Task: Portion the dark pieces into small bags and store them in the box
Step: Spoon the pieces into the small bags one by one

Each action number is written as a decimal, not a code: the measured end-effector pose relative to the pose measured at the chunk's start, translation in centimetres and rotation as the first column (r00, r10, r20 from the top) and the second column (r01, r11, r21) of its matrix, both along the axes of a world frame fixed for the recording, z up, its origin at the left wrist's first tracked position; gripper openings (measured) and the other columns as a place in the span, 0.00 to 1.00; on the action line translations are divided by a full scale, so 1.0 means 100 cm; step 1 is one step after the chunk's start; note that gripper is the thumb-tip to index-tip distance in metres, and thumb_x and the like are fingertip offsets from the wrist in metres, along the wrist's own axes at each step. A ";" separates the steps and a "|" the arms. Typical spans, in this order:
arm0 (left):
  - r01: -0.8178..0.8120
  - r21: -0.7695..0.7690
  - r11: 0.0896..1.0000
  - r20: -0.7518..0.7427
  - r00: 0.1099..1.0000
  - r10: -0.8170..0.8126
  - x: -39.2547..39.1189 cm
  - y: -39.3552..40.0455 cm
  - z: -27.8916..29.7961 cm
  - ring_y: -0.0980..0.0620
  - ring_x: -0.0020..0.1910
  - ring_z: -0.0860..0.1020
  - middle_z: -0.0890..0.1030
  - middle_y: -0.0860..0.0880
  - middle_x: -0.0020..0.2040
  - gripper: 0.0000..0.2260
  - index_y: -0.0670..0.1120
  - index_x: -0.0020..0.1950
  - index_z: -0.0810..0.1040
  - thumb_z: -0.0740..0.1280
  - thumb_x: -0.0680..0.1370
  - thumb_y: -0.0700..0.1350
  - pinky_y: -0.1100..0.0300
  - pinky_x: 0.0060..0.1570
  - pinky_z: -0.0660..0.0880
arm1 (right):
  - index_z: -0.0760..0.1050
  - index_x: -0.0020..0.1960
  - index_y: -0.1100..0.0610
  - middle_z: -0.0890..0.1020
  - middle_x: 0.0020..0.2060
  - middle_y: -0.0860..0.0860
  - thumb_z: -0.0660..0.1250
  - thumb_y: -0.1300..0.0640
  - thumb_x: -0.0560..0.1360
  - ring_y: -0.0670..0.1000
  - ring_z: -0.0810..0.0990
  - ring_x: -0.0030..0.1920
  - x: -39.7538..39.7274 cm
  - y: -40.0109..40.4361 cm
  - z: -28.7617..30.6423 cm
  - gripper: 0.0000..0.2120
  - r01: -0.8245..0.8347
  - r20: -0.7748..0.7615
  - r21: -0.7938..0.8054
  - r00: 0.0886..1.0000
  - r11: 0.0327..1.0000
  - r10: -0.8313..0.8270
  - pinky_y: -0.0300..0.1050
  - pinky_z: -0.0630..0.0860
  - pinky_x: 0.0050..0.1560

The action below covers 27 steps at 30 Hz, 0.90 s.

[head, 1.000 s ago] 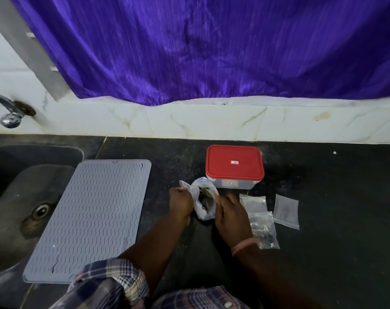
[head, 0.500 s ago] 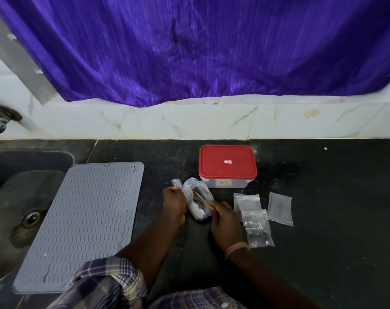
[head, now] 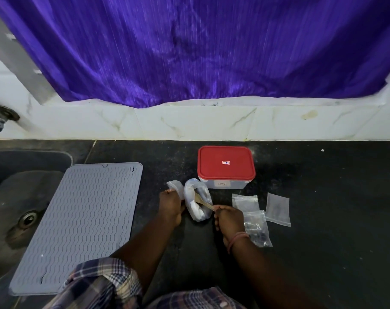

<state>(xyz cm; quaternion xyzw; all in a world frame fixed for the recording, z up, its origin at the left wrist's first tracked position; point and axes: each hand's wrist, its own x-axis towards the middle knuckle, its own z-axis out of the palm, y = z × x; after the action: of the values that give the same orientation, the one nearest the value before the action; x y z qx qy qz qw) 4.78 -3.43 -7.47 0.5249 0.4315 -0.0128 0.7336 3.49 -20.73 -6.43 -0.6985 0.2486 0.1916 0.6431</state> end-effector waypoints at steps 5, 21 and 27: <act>-0.041 -0.045 0.998 -0.011 0.999 0.040 -0.003 -0.001 0.008 0.42 0.49 0.81 0.81 0.39 0.48 0.10 0.39 0.57 0.77 0.60 0.85 0.43 0.44 0.52 0.80 | 0.83 0.42 0.57 0.80 0.29 0.52 0.66 0.64 0.77 0.49 0.75 0.26 0.003 -0.001 0.003 0.08 0.048 0.072 -0.035 0.996 0.998 -0.045 0.42 0.72 0.28; -0.045 -0.070 0.996 0.017 0.999 0.047 -0.011 -0.006 0.012 0.39 0.51 0.82 0.81 0.37 0.52 0.11 0.38 0.60 0.77 0.58 0.83 0.39 0.42 0.57 0.78 | 0.75 0.38 0.56 0.79 0.39 0.53 0.64 0.64 0.68 0.54 0.78 0.40 0.004 -0.017 0.032 0.04 -0.119 0.392 -0.728 0.736 0.675 0.552 0.49 0.76 0.41; -0.074 -0.089 0.993 -0.012 0.997 0.073 -0.015 -0.011 0.011 0.38 0.52 0.83 0.82 0.35 0.58 0.13 0.37 0.66 0.73 0.59 0.83 0.39 0.53 0.32 0.82 | 0.77 0.42 0.57 0.77 0.40 0.54 0.66 0.63 0.65 0.56 0.77 0.36 0.014 -0.025 0.038 0.06 -0.065 0.317 -0.897 0.593 0.436 0.740 0.44 0.68 0.34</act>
<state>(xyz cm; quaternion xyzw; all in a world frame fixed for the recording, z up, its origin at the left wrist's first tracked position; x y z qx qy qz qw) 3.26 -4.51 -6.41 0.4752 0.4528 -0.0073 0.7544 4.88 -23.23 -2.63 -0.9658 -0.1415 -0.0548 0.2101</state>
